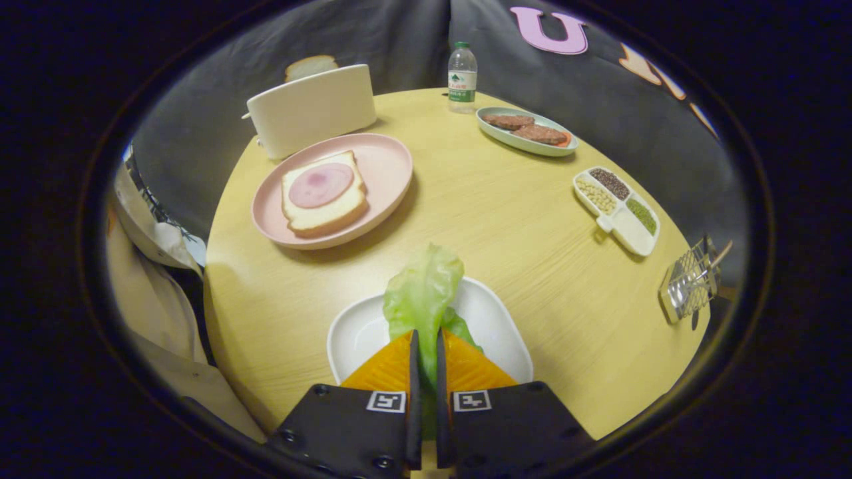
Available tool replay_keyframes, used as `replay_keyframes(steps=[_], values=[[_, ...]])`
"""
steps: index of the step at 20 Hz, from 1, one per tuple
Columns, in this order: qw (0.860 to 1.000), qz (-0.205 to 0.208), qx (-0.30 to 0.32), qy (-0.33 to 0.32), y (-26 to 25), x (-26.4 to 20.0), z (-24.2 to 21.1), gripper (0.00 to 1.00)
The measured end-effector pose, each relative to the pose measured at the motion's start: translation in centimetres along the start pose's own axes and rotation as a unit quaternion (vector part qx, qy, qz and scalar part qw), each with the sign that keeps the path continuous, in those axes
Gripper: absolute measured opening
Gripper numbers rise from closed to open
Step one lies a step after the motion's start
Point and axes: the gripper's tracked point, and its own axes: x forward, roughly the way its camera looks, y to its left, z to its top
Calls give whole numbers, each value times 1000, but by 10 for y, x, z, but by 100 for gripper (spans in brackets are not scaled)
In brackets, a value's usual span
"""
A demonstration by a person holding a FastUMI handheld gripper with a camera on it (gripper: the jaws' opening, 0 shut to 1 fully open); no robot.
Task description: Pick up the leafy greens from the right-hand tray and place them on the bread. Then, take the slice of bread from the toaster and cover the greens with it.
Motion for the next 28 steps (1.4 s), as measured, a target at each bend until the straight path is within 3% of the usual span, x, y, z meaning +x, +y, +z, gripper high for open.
replay_keyframes(steps=[1,11,21,28], values=[[1000,-2,-4,-5,1,0,3,4],[999,-16,-11,-48,28,-26,70,4],[996,19,-57,-63,83,0,144,4],[994,59,-76,-59,121,34,170,4]])
